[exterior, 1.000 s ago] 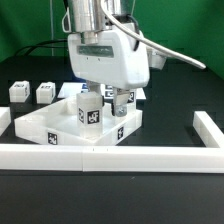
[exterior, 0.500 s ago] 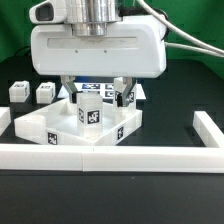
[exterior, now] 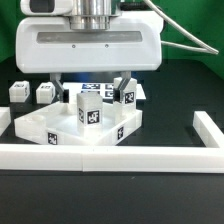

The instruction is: Assemble square table

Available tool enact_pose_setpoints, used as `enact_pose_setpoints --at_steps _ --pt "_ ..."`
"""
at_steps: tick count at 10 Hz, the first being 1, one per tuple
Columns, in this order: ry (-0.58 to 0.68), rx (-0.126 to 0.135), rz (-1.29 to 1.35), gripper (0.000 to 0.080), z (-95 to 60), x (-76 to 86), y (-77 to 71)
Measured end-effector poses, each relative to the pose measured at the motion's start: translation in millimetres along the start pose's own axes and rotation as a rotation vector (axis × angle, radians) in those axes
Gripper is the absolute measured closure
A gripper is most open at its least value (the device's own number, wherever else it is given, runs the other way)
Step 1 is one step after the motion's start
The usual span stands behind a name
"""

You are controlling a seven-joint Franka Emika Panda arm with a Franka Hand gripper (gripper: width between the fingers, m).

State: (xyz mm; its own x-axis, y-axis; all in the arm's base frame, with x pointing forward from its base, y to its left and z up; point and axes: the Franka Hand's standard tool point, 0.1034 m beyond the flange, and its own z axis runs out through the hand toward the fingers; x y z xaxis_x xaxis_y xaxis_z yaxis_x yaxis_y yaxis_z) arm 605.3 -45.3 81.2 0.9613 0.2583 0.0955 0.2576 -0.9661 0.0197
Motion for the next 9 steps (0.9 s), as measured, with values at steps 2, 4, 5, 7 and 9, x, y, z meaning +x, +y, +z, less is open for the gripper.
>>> enact_pose_setpoints --at_steps 2,4,5,7,9 --pt "-0.008 0.002 -0.032 0.015 3.5 -4.6 9.0" --pt "-0.007 0.002 -0.011 0.015 3.6 -4.1 7.9" --pt "-0.008 0.002 0.018 0.0267 3.7 -4.3 8.3" --pt "-0.007 0.002 0.047 0.0402 3.7 -4.5 8.9" --pt "-0.008 0.002 0.218 0.0509 3.8 -4.6 8.9"
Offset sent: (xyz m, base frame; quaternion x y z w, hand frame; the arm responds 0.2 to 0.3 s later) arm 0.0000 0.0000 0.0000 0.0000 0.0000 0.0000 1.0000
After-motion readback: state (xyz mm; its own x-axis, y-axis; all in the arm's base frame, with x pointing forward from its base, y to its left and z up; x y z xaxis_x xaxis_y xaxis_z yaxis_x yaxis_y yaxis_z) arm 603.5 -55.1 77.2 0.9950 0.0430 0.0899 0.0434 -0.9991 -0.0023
